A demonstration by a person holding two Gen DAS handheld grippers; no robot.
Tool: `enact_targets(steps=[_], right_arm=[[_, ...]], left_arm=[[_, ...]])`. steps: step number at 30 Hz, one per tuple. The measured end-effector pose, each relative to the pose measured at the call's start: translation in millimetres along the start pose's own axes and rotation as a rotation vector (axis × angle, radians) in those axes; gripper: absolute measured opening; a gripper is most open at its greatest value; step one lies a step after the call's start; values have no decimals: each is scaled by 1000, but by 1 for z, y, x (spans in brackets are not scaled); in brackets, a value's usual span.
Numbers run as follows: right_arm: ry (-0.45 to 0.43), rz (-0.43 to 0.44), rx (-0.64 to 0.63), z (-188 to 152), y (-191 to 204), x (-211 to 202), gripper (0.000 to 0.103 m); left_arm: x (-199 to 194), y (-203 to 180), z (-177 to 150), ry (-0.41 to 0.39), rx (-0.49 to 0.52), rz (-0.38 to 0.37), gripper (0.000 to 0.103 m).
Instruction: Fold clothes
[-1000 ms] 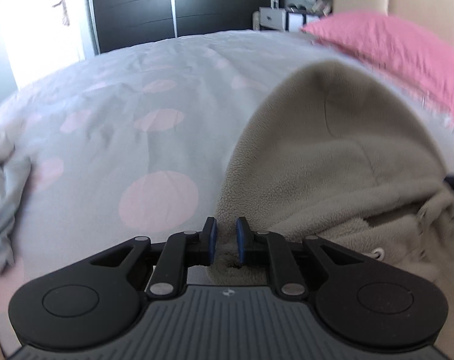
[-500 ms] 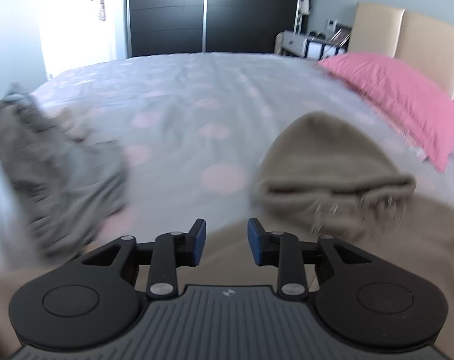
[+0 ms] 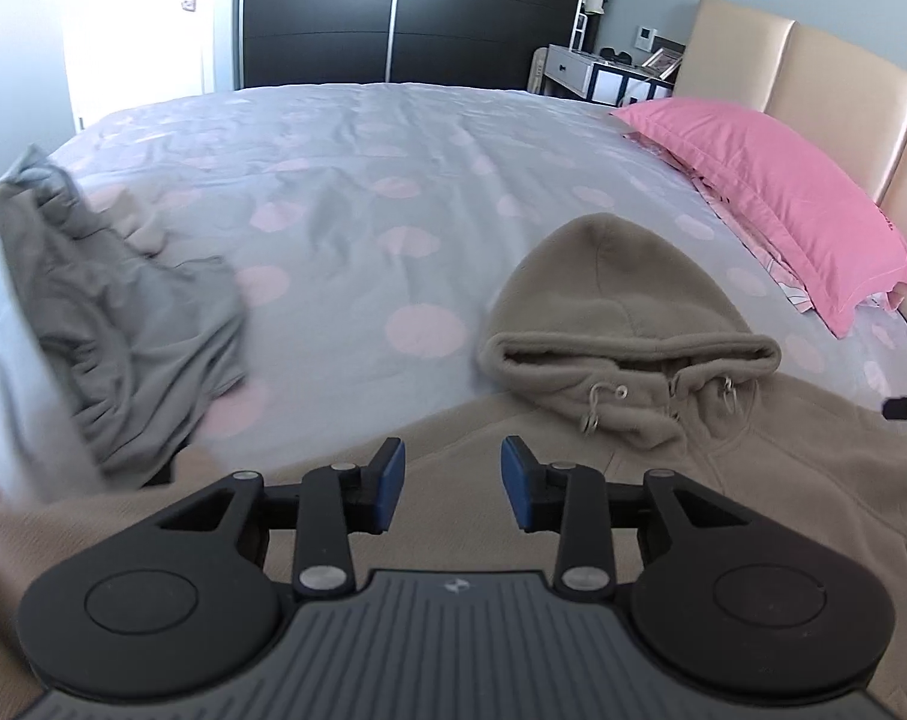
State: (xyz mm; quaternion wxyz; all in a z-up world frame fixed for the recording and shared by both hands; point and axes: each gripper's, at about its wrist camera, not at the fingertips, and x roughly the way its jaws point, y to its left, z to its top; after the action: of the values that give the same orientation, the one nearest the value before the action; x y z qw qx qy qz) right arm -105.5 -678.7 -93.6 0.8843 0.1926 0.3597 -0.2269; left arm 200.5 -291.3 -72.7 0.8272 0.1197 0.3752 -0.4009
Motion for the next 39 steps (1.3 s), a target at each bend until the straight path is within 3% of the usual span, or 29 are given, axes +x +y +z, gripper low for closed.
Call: enact_targets(steps=[5,8,10,14,21,28,34,39], right_arm=[[-22,8,-29,23,25,26,65],[-37,25,-41,27,38,38,65],[-29,36,-64,31,42,50,66],[-17,50,-85,50,44,76,70],[-19,29,-230,109,69,130,74],[-27,-17,-364,142,99,186,75],[-44,-36,-457,160,120,215,75],[-62,-35,-509,172,139,233,75]], left_arm=[[24,1,8,10,3,21,34],[32,11,8,15,5,33,43],[38,18,9,21,5,42,43],[55,24,17,7,-47,8,43],[116,-15,46,7,-3,-68,41],[171,-57,68,29,113,-55,37],[207,-70,59,134,155,-59,30],[214,-64,51,144,118,-68,30]])
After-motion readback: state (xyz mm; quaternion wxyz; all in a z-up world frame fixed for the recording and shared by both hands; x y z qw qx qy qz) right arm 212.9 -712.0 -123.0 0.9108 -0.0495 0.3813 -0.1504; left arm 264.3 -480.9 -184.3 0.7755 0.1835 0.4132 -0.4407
